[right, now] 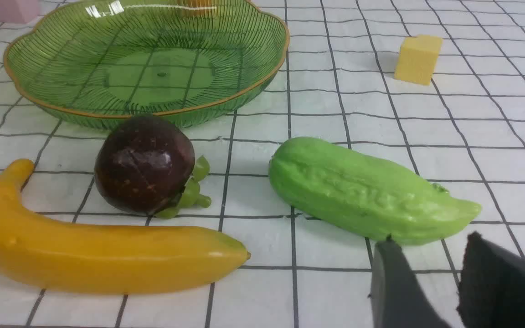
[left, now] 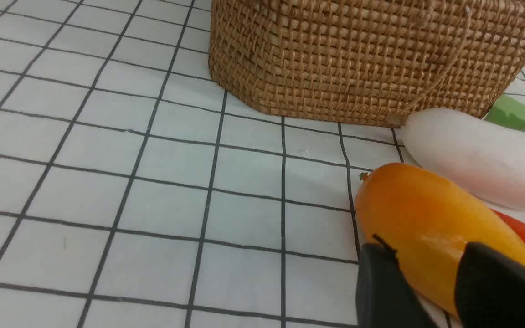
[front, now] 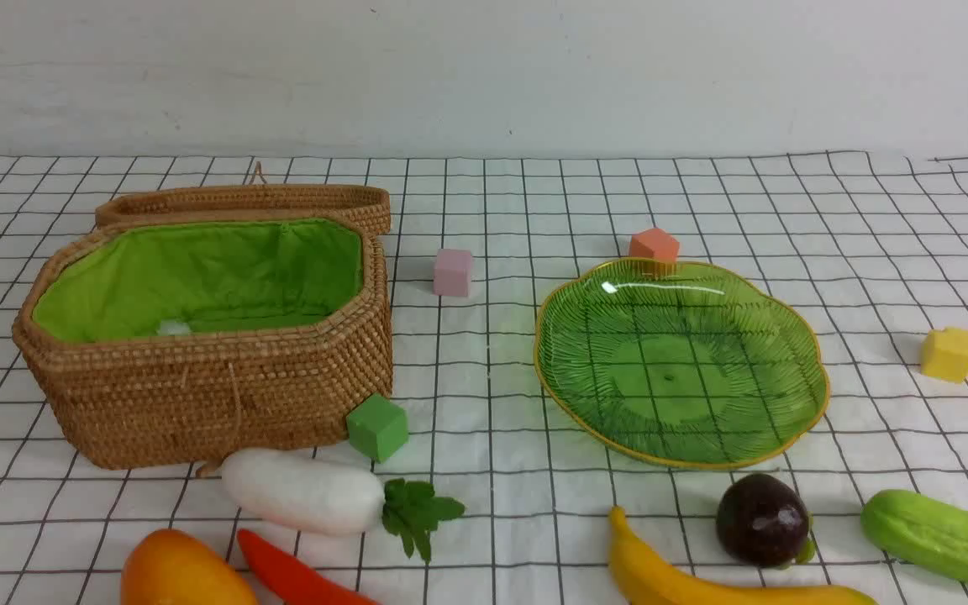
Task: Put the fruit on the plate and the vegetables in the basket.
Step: Grab the mango with your left arm and place it on the right plate
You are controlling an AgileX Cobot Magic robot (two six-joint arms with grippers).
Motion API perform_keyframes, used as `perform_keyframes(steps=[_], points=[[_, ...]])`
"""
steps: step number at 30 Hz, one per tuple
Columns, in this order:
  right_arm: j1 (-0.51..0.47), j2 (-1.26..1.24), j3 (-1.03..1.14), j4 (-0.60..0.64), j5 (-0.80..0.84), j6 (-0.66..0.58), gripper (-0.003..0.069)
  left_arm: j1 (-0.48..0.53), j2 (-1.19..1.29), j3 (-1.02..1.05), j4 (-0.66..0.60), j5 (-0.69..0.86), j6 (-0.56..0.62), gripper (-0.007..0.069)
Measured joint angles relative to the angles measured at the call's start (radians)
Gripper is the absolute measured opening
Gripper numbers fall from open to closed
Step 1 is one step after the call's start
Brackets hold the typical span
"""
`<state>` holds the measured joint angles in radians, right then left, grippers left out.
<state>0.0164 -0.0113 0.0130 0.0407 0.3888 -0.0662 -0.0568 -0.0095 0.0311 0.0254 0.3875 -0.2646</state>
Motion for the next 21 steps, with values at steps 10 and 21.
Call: perform_keyframes(steps=[10,21], points=[[0.0,0.0,0.0,0.0,0.0,0.0,0.0243,0.0,0.0,0.0,0.0,0.0,0.0,0.0239],[0.0,0.0,0.0,0.0,0.0,0.0,0.0243,0.0,0.0,0.0,-0.001,-0.04,0.0,0.0239]])
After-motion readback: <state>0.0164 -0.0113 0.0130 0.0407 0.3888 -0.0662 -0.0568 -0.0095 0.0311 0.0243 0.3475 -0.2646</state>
